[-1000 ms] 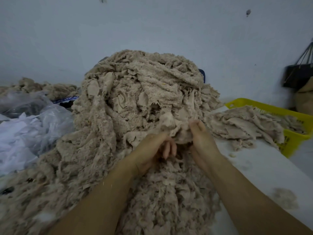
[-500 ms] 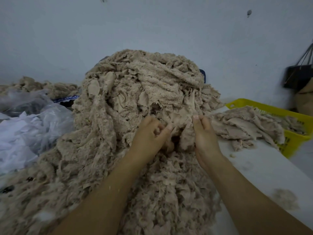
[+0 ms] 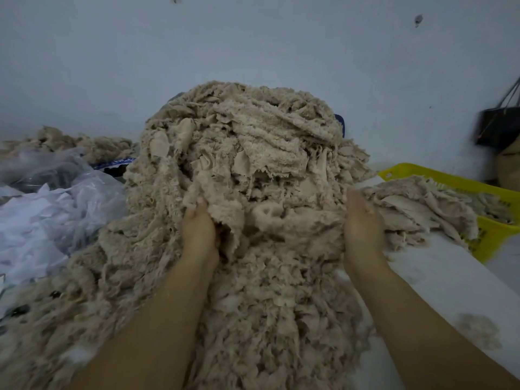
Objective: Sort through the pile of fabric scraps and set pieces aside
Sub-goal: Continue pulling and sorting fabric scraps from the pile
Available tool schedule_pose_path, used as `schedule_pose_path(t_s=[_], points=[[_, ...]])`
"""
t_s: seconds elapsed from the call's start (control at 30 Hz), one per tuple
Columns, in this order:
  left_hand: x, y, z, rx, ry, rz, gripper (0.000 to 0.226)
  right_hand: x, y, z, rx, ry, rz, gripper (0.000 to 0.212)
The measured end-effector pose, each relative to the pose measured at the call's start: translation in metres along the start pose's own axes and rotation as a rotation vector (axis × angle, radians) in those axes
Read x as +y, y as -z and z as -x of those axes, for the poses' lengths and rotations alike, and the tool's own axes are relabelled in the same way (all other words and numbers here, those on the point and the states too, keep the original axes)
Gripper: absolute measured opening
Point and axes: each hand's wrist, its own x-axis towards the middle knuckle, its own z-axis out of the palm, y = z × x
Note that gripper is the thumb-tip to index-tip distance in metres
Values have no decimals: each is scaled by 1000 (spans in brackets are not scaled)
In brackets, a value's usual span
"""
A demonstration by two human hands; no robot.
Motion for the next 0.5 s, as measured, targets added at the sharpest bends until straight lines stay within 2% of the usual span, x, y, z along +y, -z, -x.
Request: schedule_pose_path(t_s=[0.03, 0.1, 0.17, 0.2, 0.23, 0.3, 0.33, 0.37, 0.4, 0.43, 0.5], points=[[2, 1, 0, -25, 23, 53, 34, 3, 1, -2, 11, 36, 37, 46], [4, -4, 6, -122, 35, 72, 33, 10, 0, -3, -82, 151, 173, 35], [4, -12, 17, -247, 27, 30, 38, 19, -6, -3, -157, 295, 451, 14], [5, -15, 23, -293, 14, -23, 45, 22, -9, 0, -166, 388, 568, 13], [4, -17, 27, -336, 4, -67, 58, 22, -11, 5, -185, 476, 589, 19], [1, -19, 36, -453, -32, -129, 83, 18, -15, 14, -310, 592, 468, 25], [-1, -20, 37, -506, -61, -171, 78, 16, -18, 19, -413, 607, 426, 33], [-3, -20, 40, -554, -109, -222, 55, 17, -21, 22, -521, 587, 424, 36], [-4, -21, 44, -587, -136, -271, 27, 19, -23, 23, -622, 546, 436, 31], [-5, -21, 47, -626, -155, -302, 16, 22, -25, 23, -700, 508, 464, 21], [-8, -22, 52, -671, -248, -378, 23, 27, -26, 20, -743, 476, 521, 11]])
